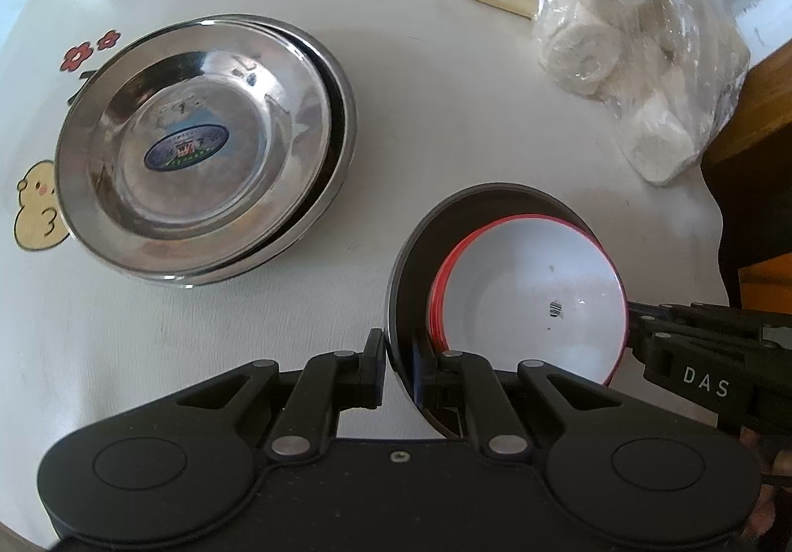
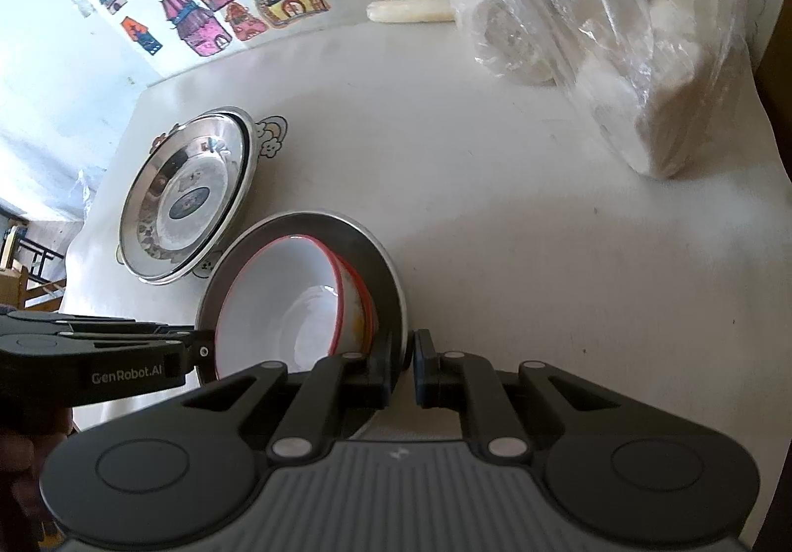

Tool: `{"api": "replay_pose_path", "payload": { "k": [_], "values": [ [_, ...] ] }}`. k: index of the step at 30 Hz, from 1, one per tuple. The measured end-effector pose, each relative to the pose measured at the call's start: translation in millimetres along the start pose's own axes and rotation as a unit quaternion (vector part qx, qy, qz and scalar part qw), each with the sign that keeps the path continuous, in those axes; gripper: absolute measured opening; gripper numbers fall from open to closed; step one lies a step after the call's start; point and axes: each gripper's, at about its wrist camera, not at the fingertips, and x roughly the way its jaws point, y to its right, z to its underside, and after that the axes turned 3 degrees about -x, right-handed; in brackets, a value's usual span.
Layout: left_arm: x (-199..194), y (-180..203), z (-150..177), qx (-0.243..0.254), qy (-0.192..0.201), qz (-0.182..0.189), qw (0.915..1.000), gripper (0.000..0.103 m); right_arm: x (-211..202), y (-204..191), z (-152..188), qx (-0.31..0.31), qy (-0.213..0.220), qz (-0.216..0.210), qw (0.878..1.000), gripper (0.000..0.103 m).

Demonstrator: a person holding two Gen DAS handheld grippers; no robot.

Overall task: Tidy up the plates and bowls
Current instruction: 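Lift the nested steel bowl with both grippers and carry it over the plate stack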

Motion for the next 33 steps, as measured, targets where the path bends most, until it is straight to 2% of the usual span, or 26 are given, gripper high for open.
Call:
{"api": "replay_pose_path", "payload": {
  "k": [21,33],
  "values": [
    [4,-5,-6,0.021,-0.014,0.028,0.9993,0.010,5,-1,0,0.047,-0.007,0.009,0.999,0.009],
    [-1,-15,-9,0.007,-0.009,0.038,0.9992,0.008,1,-12,4,0.059,-0.012,0.009,0.998,0.009]
  ]
}}
